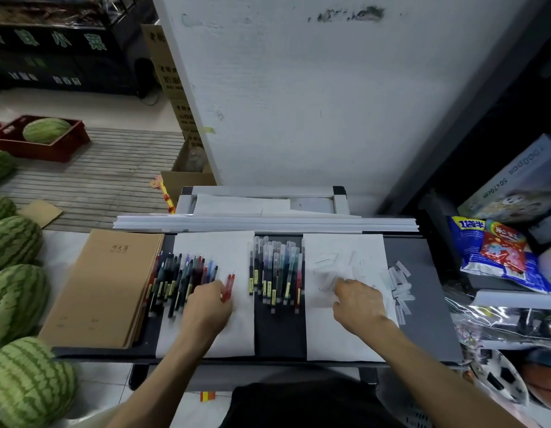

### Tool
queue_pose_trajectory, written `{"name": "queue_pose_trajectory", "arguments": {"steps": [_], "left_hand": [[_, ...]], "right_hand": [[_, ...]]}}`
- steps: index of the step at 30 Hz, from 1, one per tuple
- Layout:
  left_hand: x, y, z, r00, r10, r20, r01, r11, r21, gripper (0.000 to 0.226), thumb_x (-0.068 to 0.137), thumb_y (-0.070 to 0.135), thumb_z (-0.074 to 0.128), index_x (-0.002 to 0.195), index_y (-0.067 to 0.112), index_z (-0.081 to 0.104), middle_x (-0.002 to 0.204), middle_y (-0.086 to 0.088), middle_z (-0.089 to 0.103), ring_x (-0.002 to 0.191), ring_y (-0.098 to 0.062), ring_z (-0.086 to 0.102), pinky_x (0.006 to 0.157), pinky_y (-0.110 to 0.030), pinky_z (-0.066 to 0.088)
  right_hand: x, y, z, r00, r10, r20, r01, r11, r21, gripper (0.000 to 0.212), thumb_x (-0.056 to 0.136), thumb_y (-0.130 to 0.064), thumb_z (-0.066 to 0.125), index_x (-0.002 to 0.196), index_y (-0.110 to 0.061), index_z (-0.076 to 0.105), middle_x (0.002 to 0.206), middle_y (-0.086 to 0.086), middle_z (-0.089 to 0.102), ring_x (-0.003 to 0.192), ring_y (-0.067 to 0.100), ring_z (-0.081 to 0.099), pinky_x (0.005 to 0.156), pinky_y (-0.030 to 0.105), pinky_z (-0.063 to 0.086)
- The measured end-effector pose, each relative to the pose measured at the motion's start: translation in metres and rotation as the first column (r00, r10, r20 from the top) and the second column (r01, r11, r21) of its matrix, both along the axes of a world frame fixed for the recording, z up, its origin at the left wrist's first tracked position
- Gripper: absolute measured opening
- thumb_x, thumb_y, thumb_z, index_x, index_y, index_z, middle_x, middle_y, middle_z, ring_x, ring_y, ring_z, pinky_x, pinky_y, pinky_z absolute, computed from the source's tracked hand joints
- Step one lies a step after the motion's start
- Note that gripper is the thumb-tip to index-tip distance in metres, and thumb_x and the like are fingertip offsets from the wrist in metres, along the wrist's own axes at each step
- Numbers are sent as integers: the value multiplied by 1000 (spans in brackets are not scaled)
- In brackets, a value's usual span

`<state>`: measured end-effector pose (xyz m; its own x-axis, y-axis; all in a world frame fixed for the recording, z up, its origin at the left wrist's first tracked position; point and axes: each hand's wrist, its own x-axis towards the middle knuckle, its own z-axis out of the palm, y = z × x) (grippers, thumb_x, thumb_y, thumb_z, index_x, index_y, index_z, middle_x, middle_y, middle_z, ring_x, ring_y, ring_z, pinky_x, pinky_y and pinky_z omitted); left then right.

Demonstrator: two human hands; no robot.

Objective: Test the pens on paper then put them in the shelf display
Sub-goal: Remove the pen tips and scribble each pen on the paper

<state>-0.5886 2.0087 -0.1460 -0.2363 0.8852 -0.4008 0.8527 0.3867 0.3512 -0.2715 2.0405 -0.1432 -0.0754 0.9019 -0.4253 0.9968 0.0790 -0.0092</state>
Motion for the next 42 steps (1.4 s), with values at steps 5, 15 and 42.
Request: {"name": "queue_pose_trajectory", "arguments": {"steps": [5, 15, 42], "left_hand": [[4, 3, -7, 1000, -22, -13, 22, 999, 28, 12, 95, 31, 65, 98, 19, 62, 88, -1, 70, 80, -24, 68, 76, -44, 60], [3, 11, -11, 976, -103, -189, 100, 995, -24, 16, 92, 34, 58, 91, 17, 57, 88, -1, 63, 77, -25, 64, 67, -36, 52], [48, -42, 119, 756, -356, 549, 193, 923, 332, 30, 108, 51, 38, 99, 27, 53, 60, -1, 42, 49, -10, 31, 47, -28, 28]], "right_hand": [[-5, 0, 10, 970, -100, -223, 109, 994, 26, 16, 93, -32, 56, 107, -26, 57, 95, -7, 67, 80, 19, 59, 66, 31, 41], [-30, -20, 51, 573, -288, -767, 262, 952, -161, 11, 90, -41, 75, 87, -33, 68, 82, -18, 74, 81, -1, 68, 68, 11, 48], [-45, -32, 119, -383, -581, -718, 199, 707, -678, 32, 79, -23, 83, 102, -2, 78, 92, 15, 69, 73, 17, 62, 80, 31, 56]]}}
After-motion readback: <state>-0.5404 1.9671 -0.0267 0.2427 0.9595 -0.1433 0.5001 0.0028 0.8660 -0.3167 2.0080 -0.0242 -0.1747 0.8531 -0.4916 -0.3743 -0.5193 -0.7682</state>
